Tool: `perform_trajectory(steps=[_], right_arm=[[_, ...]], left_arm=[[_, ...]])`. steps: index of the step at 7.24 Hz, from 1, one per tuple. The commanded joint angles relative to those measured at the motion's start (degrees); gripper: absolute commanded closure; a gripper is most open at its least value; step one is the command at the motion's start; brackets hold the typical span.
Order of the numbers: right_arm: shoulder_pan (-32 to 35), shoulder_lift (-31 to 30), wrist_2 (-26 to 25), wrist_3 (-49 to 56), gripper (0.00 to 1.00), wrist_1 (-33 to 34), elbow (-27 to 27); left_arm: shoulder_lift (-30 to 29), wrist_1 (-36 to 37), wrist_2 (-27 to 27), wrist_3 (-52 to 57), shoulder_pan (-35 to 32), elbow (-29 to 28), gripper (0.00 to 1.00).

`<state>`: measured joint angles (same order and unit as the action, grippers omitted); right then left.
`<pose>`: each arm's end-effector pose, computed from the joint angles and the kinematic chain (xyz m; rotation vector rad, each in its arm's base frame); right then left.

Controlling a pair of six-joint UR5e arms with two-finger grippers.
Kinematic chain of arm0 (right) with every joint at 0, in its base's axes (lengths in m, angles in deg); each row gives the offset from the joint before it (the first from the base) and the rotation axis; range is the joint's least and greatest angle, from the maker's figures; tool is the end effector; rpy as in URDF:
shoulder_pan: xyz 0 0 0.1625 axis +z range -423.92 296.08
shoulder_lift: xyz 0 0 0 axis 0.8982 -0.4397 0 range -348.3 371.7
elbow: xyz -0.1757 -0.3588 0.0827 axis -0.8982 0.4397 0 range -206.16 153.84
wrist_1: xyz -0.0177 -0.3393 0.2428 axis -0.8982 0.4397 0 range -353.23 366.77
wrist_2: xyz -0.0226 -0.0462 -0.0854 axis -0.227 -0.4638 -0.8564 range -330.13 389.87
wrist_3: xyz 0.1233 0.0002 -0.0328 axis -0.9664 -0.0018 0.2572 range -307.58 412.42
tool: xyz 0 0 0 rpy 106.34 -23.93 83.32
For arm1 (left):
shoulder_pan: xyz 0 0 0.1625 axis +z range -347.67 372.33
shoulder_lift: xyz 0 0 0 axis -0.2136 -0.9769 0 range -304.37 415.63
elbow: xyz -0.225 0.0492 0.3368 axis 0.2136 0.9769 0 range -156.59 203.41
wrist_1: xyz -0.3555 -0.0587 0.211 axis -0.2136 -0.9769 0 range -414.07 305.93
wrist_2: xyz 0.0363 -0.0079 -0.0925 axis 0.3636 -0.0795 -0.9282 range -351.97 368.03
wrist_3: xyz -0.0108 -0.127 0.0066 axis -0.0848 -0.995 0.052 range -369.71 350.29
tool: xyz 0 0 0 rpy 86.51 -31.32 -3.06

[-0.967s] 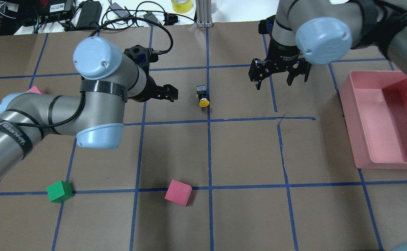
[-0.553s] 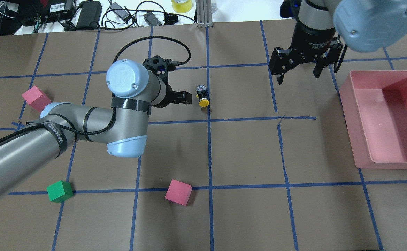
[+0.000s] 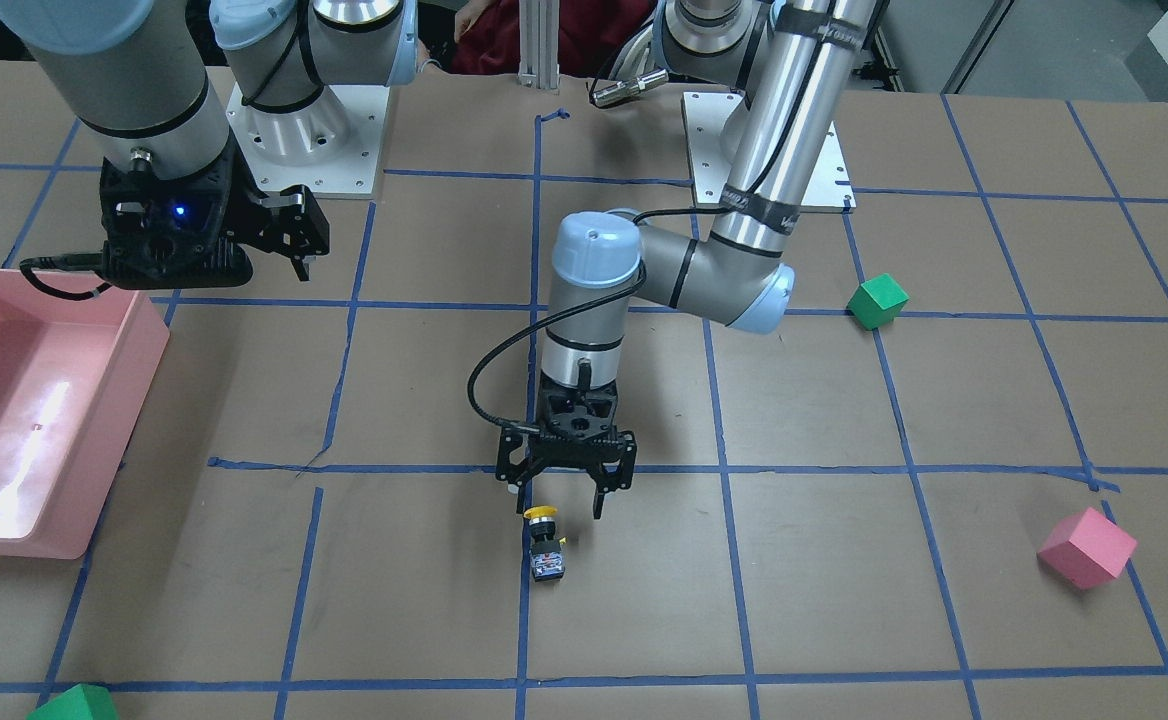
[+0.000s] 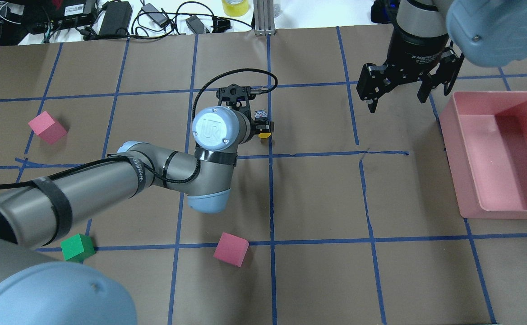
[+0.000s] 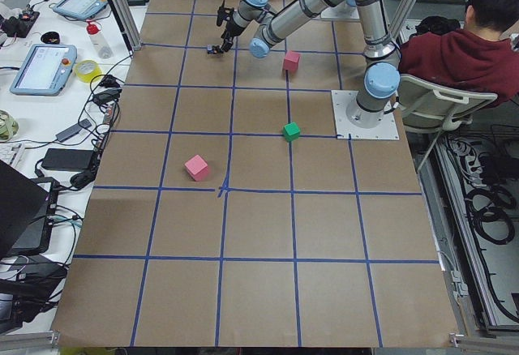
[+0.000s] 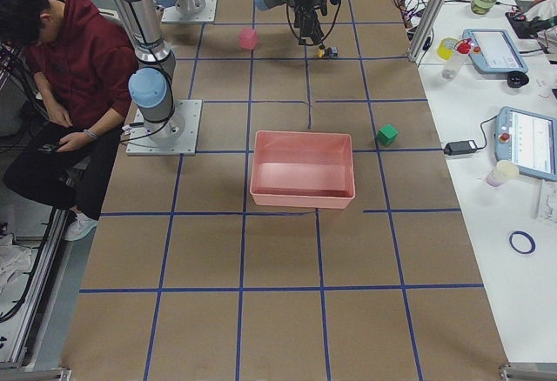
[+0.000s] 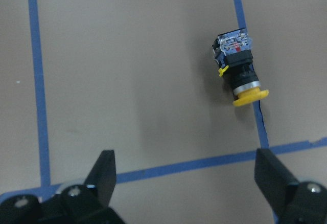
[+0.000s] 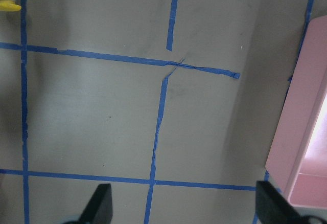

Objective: Align button upright
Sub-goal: 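Lower the left gripper onto the lying button and grasp its yellow cap end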

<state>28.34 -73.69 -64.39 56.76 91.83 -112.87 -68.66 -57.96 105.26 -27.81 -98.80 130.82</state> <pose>0.1439 -0.5084 0.4225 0.1825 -3.0593 -0.1697 -0.3361 -0.5444 0.1410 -0.0202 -2.9174 0.9126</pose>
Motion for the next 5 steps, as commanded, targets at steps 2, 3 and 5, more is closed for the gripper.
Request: perform_trajectory(steps=[2, 3, 5], right_arm=[[0.0, -0.2, 0.4, 0.3, 0.0, -0.4, 0.1], [-0.1, -0.2, -0.1, 0.3, 0.0, -0.3, 0.1], [0.0, -0.1, 0.7, -0.2, 0.0, -0.4, -0.2]], left_arm=[[-5.4, 6.9, 1.8, -0.2, -0.9, -1.8, 0.13], [-5.4, 6.8, 1.7, -0.2, -1.1, -1.4, 0.12], [-5.0, 6.8, 3.9, -1.0, -2.0, 0.3, 0.15]])
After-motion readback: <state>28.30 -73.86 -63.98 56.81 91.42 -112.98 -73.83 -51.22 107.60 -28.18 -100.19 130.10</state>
